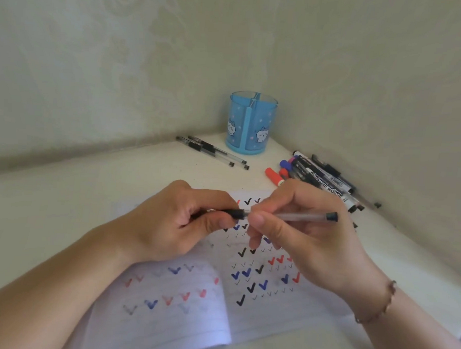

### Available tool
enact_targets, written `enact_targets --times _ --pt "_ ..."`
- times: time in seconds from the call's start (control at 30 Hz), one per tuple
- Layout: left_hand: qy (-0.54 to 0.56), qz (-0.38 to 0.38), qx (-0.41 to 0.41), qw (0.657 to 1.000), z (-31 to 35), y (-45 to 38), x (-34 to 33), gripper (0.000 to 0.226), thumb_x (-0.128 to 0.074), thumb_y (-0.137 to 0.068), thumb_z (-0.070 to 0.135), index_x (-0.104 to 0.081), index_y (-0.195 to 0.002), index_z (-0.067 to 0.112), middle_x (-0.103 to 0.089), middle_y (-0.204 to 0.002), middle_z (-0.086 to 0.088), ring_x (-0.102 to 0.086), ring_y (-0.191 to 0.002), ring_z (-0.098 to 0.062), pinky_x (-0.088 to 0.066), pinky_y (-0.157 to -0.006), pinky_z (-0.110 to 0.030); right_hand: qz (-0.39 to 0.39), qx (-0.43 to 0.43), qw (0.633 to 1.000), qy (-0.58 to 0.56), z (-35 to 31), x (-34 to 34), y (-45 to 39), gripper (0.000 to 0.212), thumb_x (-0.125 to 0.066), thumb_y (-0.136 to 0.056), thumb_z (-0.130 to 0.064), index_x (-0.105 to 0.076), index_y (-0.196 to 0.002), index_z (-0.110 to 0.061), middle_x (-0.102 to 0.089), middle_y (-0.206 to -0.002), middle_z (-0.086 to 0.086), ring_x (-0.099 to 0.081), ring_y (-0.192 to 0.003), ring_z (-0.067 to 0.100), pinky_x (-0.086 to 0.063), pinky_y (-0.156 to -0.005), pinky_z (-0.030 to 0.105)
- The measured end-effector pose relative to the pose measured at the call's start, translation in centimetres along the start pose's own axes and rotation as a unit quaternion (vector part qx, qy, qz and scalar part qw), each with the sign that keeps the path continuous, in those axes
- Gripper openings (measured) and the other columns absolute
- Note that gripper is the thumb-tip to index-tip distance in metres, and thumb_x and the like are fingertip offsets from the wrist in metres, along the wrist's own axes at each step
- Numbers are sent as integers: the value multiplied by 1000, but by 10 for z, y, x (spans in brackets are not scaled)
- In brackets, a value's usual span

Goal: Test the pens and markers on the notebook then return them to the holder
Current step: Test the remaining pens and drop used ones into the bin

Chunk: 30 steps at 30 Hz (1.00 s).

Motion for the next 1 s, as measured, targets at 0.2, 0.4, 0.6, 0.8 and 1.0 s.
enact_targets --times 0.2,0.4,0.6,0.8,1.0 --pt "32 -5 42 999 -12 5 2 40 -40 -96 57 -62 -104 26 -34 -48 8 -29 -42 -9 -24 -48 -17 26 -31 999 -35 5 19 10 24 -66 -86 -30 -72 -104 -16 -73 -77 17 -67 -66 30 -49 -53 33" --pt "42 17 96 994 -25 5 4 27 -35 -94 25 -57 -109 27 -44 -61 -7 -36 -56 -16 -32 -59 -18 47 -178 983 29 30 51 48 26 -89 -58 -24 -67 -65 -13 -64 -53 11 -54 -42 20 -42 -42 21" --pt "-1 29 106 994 -32 5 2 24 -59 -92 27 -56 -115 31 -60 -82 12 -59 -77 -12 -47 -71 -19 134 -188 969 93 36 64 65 42 -74 -76 1 -47 -47 -11 -46 -38 10 -36 -35 16 -27 -43 27" --pt "-19 40 116 992 -34 6 5 28 -64 -85 29 -59 -110 39 -64 -94 20 -66 -92 -1 -43 -74 -5 170 -211 956 113 42 74 67 47 -66 -80 0 -36 -46 -13 -37 -42 9 -30 -39 16 -25 -40 17" --pt "-29 40 115 992 -33 5 5 28 -64 -85 30 -60 -109 42 -64 -98 25 -65 -94 2 -45 -76 -5 144 -195 960 142 42 71 64 46 -69 -78 -5 -34 -49 -11 -35 -42 7 -27 -40 16 -25 -41 19"
Point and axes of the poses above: each hand's wrist, its own y-axis away from the middle knuckle, its own x-axis out of the back of the hand, z = x × y, the point moved 9 cm from there along -y, towards the middle knuckle
